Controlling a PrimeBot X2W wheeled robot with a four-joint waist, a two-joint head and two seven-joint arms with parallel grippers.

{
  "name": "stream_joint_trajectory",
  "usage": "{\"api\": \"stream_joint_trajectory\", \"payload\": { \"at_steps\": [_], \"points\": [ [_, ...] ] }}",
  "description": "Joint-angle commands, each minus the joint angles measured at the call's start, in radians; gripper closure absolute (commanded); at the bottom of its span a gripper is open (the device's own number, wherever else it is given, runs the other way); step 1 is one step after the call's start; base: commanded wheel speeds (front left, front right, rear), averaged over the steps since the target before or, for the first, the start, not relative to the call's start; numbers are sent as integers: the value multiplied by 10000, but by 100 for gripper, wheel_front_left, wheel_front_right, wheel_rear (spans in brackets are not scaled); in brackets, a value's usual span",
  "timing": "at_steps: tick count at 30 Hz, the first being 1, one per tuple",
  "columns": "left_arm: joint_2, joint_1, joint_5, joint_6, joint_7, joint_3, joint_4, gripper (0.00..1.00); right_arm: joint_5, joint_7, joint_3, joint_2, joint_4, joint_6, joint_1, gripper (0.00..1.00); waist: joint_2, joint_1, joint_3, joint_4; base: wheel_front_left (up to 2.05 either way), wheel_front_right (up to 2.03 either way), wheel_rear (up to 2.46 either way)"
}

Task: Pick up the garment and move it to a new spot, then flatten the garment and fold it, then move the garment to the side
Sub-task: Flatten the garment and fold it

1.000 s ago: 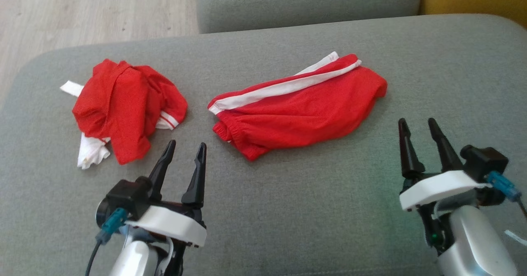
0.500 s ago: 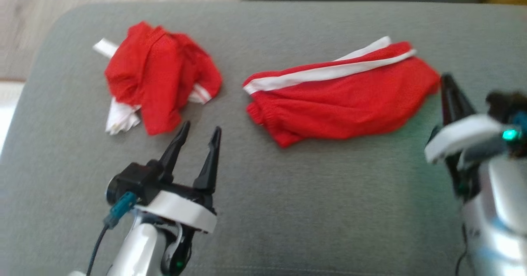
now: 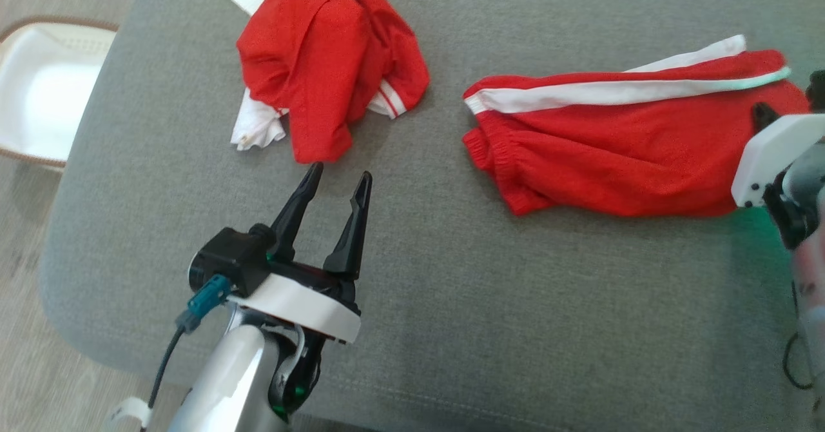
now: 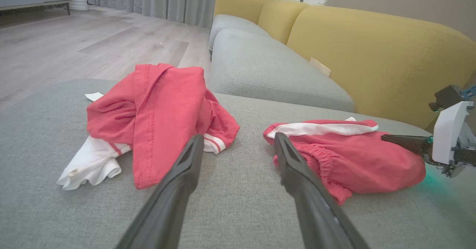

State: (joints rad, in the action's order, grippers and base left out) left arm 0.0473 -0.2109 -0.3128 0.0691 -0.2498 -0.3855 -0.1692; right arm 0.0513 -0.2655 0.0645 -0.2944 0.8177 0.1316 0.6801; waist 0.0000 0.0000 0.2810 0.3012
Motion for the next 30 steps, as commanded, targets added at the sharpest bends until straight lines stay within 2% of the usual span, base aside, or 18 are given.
{"api": "stream_joint_trajectory", "payload": {
  "at_steps": [1,11,23,30],
  "points": [
    [31,-288,-47,-47,-120,229,314,0,18,19,-228,-92,-217,-9,394,100,0,0,112,112,0,0,0],
    [30,-429,-195,-118,-120,92,365,0,34,55,-517,-329,978,-9,1465,100,0,0,431,226,0,0,0],
    [30,-723,-403,-183,-120,-141,275,0,124,892,-983,-186,1842,-9,2799,100,0,0,707,449,0,0,0],
    [30,-716,-442,-258,-120,-53,188,0,318,1355,-1254,23,2558,-9,3035,100,0,0,587,389,0,0,0]
  ]
}}
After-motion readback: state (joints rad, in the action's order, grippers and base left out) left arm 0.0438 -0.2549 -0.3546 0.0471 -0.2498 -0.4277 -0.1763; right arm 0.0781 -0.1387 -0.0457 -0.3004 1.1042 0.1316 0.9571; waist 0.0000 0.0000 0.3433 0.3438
